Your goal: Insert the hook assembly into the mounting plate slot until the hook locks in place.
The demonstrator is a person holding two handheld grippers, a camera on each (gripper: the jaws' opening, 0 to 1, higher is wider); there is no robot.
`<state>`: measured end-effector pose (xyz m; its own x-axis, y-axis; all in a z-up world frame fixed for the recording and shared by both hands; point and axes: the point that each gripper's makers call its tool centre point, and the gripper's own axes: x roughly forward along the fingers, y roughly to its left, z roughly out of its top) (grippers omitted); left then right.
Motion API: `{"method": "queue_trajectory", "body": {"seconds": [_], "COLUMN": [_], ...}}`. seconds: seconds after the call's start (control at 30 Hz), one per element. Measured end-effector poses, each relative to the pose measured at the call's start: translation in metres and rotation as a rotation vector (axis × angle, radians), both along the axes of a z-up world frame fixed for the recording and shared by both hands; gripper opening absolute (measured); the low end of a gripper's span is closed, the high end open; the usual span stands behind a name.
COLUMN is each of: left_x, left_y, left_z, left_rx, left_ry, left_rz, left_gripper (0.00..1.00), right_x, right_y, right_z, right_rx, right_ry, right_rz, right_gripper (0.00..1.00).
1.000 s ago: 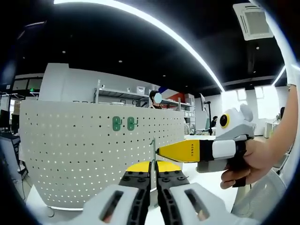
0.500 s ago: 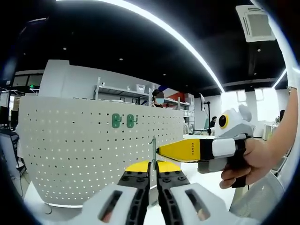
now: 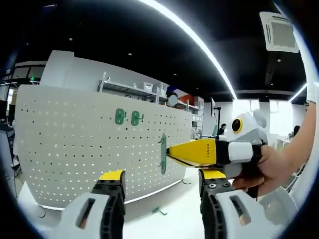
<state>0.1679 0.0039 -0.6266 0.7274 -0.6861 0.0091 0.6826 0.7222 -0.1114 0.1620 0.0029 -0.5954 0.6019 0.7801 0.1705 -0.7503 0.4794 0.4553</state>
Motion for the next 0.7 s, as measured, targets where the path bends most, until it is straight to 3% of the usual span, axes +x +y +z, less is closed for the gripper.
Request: {"method": "queue_trajectory", "body": {"seconds": [0.13, 0.4, 0.47, 0.57, 0.63, 0.7], "left_x": [0.003, 0.006, 0.005, 0.005, 0.005, 0.006], "left_y": [0.002, 0.008, 0.008, 0.007, 0.007, 0.006], "left_z": [-0.003, -0.007, -0.007, -0.008, -0.009, -0.01], "left_rx": [0.007, 0.007, 0.012, 0.009, 0.013, 0.013], "left_ry": [0.005, 0.018, 0.018, 0.021, 0.026, 0.026], "left_rz": [0.013, 0.03, 0.028, 0.026, 0.024, 0.023], "left_gripper": [0.79, 0.8, 0.79, 0.78, 0.77, 0.77], "right_x": [0.0, 0.001, 0.005, 0.013, 0.017, 0.017], "right_y": [-0.001, -0.004, -0.008, -0.019, -0.025, -0.025], "right_z": [0.002, 0.003, 0.001, -0.004, -0.006, -0.005], "right_rx": [0.008, -0.003, -0.099, -0.373, -0.441, -0.434], "right_ry": [0.004, -0.004, -0.052, -0.194, -0.214, -0.209], "right_rz": [-0.003, -0.021, -0.076, -0.206, -0.262, -0.271], "right_gripper": [0.0, 0.0, 0.0, 0.0, 0.0, 0.0]}}
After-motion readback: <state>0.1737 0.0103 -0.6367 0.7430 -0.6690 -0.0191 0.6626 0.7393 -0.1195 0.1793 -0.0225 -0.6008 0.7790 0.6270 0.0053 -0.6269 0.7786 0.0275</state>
